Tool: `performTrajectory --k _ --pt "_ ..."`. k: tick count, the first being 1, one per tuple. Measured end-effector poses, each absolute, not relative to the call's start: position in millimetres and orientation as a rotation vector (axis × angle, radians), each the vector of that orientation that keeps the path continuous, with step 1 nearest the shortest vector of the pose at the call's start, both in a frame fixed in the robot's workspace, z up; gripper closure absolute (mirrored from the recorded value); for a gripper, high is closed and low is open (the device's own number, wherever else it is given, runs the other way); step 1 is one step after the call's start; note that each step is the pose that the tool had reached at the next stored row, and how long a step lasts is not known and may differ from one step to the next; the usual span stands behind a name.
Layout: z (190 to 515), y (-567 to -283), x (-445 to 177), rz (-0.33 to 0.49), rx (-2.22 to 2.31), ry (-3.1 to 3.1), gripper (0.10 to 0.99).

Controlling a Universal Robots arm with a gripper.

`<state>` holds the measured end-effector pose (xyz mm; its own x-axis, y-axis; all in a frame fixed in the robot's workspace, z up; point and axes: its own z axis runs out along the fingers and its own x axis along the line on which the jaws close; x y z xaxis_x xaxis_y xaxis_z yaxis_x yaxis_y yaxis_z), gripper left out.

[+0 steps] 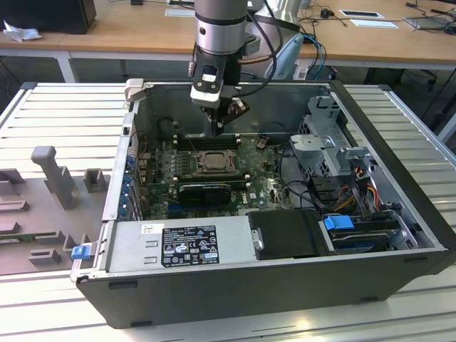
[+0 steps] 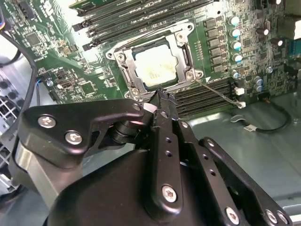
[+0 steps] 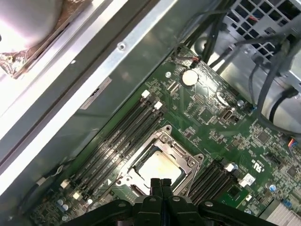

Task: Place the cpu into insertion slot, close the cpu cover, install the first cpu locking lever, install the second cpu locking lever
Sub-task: 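Install the first cpu locking lever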

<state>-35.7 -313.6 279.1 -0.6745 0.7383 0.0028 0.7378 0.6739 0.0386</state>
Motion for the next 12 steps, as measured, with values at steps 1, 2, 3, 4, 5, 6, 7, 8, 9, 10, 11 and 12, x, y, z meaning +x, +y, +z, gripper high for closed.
performTrajectory --k 1,2,3,4,5,6,7,8,9,10,11,12 --pt "279.1 -313.6 -35.7 0.057 1.234 2.875 0.980" --pt "279.1 -313.6 -35.7 0.057 1.206 2.887 0.980" --pt "279.1 -313.6 -35.7 0.058 1.181 2.898 0.980" --pt "279.1 -313.6 -35.7 0.058 1.159 2.907 0.980" --pt "279.1 -313.6 -35.7 0.058 1.149 2.911 0.980" --pt "279.1 -313.6 -35.7 0.058 1.140 2.914 0.980" --pt "279.1 -313.6 -35.7 0.058 1.126 2.920 0.980" --pt "279.1 -313.6 -35.7 0.058 1.113 2.925 0.980" --pt "279.1 -313.6 -35.7 0.058 1.102 2.930 0.980" --pt "279.1 -313.6 -35.7 0.058 1.078 2.939 0.980" --pt "279.1 -313.6 -35.7 0.058 1.059 2.946 0.980" --pt "279.1 -313.6 -35.7 0.058 1.044 2.952 0.980"
